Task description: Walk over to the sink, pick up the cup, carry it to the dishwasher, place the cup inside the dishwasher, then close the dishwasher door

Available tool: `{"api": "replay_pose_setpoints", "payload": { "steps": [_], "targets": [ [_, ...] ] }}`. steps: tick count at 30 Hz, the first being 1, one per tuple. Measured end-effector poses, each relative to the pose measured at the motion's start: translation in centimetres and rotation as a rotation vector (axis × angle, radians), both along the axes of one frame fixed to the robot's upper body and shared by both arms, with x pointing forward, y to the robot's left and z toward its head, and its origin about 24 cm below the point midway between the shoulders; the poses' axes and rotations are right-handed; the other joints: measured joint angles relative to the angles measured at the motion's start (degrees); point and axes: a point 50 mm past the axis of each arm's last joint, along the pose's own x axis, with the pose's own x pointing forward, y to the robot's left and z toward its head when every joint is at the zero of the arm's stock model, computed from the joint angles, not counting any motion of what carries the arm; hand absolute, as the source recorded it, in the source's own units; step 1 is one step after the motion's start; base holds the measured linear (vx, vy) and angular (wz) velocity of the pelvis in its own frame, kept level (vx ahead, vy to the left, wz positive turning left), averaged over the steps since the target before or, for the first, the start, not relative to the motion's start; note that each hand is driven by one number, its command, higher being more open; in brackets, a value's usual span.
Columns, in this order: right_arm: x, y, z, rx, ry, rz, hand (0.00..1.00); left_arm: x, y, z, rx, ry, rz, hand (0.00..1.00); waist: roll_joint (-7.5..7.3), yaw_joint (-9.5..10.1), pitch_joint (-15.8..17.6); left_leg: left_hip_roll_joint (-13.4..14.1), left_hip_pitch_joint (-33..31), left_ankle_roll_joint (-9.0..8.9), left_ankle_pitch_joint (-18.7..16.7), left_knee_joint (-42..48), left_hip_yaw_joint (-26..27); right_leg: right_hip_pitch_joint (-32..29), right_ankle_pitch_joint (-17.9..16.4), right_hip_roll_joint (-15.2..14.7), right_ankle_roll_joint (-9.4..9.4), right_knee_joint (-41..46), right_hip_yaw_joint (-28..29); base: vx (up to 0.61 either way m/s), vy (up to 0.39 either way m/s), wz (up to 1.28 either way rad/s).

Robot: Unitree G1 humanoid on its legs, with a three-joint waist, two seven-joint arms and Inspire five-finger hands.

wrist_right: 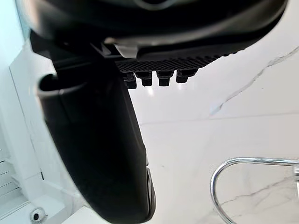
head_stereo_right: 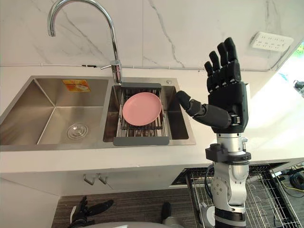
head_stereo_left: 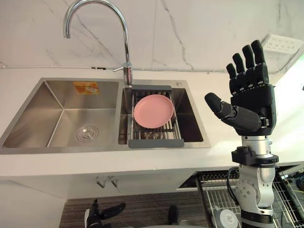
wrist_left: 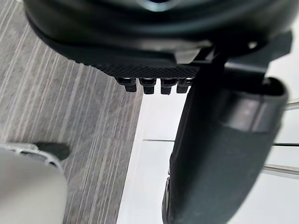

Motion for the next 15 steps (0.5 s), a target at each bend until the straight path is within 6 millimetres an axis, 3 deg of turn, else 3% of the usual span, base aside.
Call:
{"api": "replay_pose_setpoints", "payload": {
  "steps": [3, 7, 12, 15],
  "targets": [
    [0.7, -0.4, -2.0, -0.175, 0.151, -0.064, 1.00, -0.7, 0.5, -0.3, -0.043, 0.004, 0.038, 1.00, -0.24, -0.07, 0.01, 0.27, 0.48, -0.35, 0.04, 0.06, -0.91, 1.08, -0.23, -0.04, 0.03, 0.01, -1.37, -0.01, -0.010, 0.17],
    [1.2, -0.7, -2.9, -0.433, 0.281, -0.132, 1.00, -2.1, 0.8, -0.6, -0.057, 0.031, 0.067, 1.00, -0.68, 0.17, 0.05, 0.66, 1.59, -1.05, 0.07, 0.02, -2.09, 2.85, -0.73, 0.06, -0.05, 0.00, -2.93, -0.01, -0.015, 0.21],
    [1.5, 0.9, -2.6, -0.878, 0.260, -0.318, 1.00, -3.5, 1.3, -0.8, -0.043, 0.075, 0.088, 1.00, -1.28, 1.26, 0.24, 0.84, 1.07, -1.40, 0.30, -0.25, -3.20, 2.87, -0.96, 0.07, -0.40, -0.01, -3.96, -0.02, -0.013, 0.09],
    [1.8, 2.2, -1.9, -1.060, 0.190, -0.344, 1.00, -4.1, 1.4, -0.9, -0.041, 0.097, 0.090, 1.00, -1.42, 1.68, 0.27, 1.00, 0.89, -1.49, 0.39, -0.26, -3.38, 2.80, -1.03, 0.18, -0.50, -0.02, -4.22, 0.00, -0.006, 0.05]
  ]
}}
